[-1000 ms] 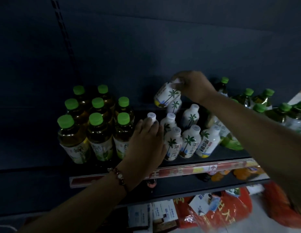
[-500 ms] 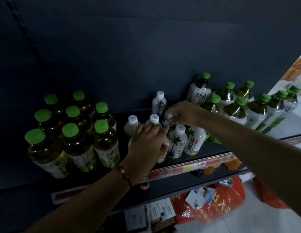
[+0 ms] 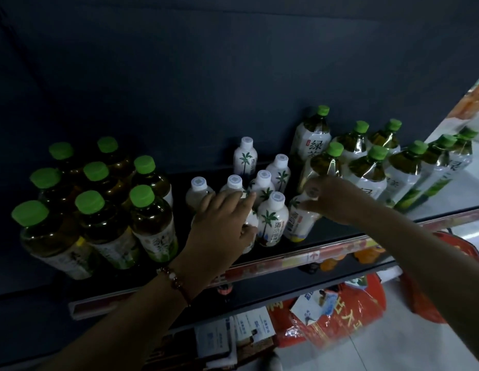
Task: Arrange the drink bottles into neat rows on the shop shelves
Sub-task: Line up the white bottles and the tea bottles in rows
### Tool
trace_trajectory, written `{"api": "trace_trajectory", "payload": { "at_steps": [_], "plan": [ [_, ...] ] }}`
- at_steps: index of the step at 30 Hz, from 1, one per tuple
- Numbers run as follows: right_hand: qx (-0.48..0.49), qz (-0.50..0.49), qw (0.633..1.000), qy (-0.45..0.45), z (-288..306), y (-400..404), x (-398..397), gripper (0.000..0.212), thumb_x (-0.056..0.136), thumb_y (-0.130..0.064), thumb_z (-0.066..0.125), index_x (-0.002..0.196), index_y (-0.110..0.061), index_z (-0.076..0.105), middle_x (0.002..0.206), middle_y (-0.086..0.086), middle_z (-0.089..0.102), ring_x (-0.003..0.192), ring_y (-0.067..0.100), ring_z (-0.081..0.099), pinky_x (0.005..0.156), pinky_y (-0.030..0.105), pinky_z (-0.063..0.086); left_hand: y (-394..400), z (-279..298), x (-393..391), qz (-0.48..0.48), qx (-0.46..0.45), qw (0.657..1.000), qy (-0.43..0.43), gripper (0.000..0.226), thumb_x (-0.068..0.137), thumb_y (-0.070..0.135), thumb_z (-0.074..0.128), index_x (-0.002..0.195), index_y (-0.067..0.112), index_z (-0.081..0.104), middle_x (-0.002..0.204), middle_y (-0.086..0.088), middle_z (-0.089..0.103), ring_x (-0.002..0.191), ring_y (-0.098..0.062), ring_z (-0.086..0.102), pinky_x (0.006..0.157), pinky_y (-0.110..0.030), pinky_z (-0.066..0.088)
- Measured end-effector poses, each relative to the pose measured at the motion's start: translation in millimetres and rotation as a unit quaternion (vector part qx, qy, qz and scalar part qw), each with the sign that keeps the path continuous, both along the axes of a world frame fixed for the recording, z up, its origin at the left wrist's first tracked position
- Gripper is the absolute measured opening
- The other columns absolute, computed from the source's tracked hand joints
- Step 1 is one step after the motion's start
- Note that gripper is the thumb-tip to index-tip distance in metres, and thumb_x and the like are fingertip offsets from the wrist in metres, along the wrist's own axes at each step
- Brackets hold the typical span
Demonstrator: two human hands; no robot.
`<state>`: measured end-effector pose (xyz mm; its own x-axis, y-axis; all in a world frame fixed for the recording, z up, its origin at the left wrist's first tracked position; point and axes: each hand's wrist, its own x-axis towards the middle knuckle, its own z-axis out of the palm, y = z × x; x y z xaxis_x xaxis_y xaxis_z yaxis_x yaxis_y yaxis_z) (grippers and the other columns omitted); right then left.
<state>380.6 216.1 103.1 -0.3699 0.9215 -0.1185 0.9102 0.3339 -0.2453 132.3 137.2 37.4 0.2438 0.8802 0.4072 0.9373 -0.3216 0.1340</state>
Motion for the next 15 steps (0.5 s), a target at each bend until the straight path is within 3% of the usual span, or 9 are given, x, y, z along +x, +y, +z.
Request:
{"api": "trace_trajectory", "payload": {
  "at_steps": [2,4,6,8,12,15],
  "plan": [
    [-0.010,-0.001,1.000,0.008,16.1,3.5,6.1,0.024,0.086,-0.041,0.067,0.075,-0.029,0.050,0.079,-0.008,0.054,0.078,0.018,0.054,0.059,0.027,0.038,-4.8,3.3,-0.5,0.015,0.004,1.000,-0.026,0.063,0.087,0.050,0.048,0.141,0.019,0.053,0.139,-0.005,0.056,0.131,-0.023,0.047,0.111,-0.039,0.027],
    [-0.013,-0.011,0.999,0.034,42.8,6.6,12.4,0.019,0.086,-0.042,0.067,0.086,-0.024,0.064,0.082,-0.001,0.063,0.078,0.020,0.062,0.067,0.031,0.049,-14.3,5.5,-2.7,0.047,0.003,0.997,-0.058,0.061,0.089,0.048,0.050,0.142,0.017,0.051,0.145,-0.005,0.051,0.131,-0.024,0.048,0.109,-0.042,0.035],
    [-0.017,-0.031,0.993,0.112,76.3,6.4,14.6,0.018,0.085,-0.040,0.069,0.095,-0.025,0.070,0.081,-0.004,0.071,0.072,0.012,0.069,0.066,0.028,0.053,-24.1,6.3,-5.6,0.068,-0.004,0.994,-0.083,0.062,0.091,0.047,0.049,0.145,0.016,0.046,0.148,-0.004,0.047,0.132,-0.026,0.047,0.104,-0.040,0.042],
    [-0.023,-0.038,0.979,0.199,104.4,7.6,8.9,0.012,0.084,-0.034,0.071,0.091,-0.024,0.072,0.075,-0.005,0.074,0.065,0.007,0.070,0.063,0.023,0.051,-31.5,5.1,-8.3,0.080,-0.028,0.992,-0.098,0.066,0.091,0.045,0.049,0.150,0.017,0.037,0.153,-0.006,0.039,0.139,-0.024,0.040,0.103,-0.033,0.040],
    [0.016,0.009,0.955,0.296,126.2,28.0,-39.2,0.016,0.087,-0.027,0.070,0.095,-0.013,0.073,0.082,0.006,0.075,0.071,0.015,0.071,0.075,0.032,0.056,-36.5,4.2,-11.7,0.095,-0.047,0.989,-0.101,0.072,0.091,0.037,0.058,0.154,0.018,0.029,0.159,-0.008,0.030,0.142,-0.023,0.038,0.102,-0.028,0.039],
    [0.039,0.076,0.959,0.271,105.8,44.9,-102.5,0.023,0.088,-0.023,0.069,0.104,-0.007,0.070,0.095,0.010,0.073,0.086,0.022,0.070,0.083,0.033,0.056,-36.6,5.7,-10.6,0.097,-0.060,0.989,-0.095,0.072,0.091,0.035,0.059,0.154,0.016,0.030,0.160,-0.008,0.029,0.144,-0.023,0.034,0.106,-0.032,0.040]
  ]
}}
